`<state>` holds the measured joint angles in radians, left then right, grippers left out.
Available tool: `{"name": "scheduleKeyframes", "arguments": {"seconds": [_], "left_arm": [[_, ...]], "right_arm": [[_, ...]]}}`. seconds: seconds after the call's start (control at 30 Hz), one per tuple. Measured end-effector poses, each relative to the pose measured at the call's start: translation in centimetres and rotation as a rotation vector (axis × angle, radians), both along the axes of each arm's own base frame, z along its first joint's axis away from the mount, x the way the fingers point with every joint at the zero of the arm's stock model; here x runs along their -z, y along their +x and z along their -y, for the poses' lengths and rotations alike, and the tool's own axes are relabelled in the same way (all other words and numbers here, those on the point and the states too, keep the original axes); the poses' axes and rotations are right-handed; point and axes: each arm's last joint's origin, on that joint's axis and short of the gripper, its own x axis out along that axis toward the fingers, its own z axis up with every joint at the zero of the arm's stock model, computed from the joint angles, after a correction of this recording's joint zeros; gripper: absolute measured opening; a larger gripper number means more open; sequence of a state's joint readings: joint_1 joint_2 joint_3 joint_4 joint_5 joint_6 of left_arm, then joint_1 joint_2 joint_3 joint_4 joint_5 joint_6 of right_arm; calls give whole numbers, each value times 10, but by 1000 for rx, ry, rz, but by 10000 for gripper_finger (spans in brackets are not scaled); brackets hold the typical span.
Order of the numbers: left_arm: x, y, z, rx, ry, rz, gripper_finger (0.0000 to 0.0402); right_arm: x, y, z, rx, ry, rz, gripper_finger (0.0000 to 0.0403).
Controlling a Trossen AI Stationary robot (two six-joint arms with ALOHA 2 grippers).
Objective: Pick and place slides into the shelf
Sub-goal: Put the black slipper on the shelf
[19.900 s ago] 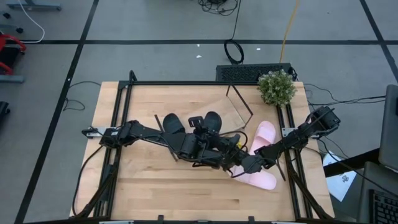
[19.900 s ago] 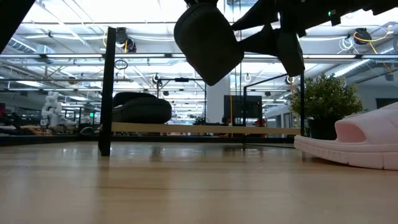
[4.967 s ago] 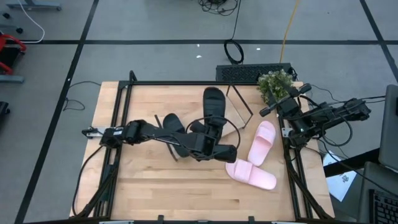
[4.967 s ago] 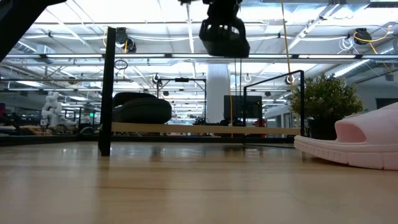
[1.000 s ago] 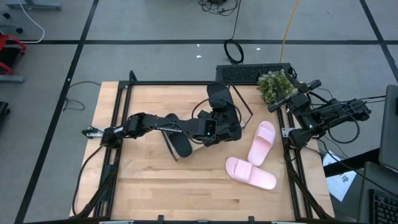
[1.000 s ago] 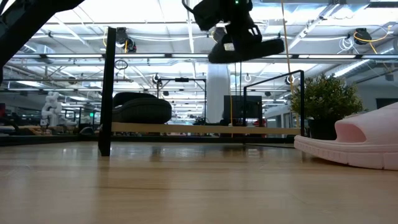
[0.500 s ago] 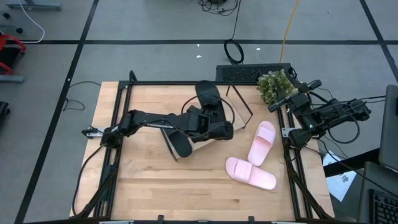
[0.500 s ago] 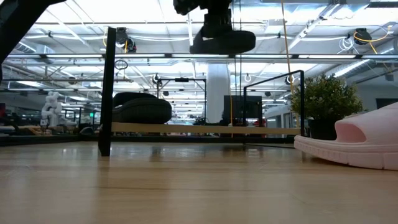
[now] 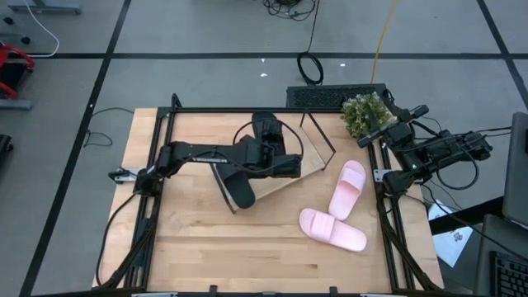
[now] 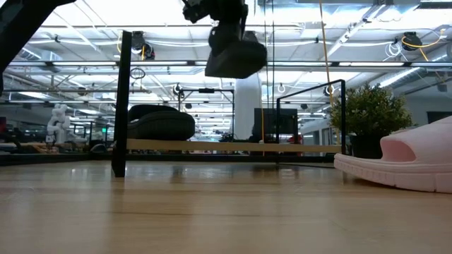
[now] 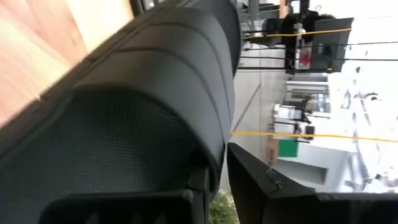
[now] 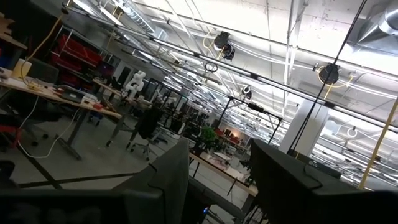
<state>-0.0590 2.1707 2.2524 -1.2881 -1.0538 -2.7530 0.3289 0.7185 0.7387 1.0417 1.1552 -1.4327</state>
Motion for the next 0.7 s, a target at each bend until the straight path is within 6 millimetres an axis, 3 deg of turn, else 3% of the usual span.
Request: {"name": "scheduleKeyframes", "arguments": {"seconds": [0.7], "left_arm": [[-7,-8,3,51,15,-99,47]], "right_arm": [[0,0,0,-2,4,5,160]]}}
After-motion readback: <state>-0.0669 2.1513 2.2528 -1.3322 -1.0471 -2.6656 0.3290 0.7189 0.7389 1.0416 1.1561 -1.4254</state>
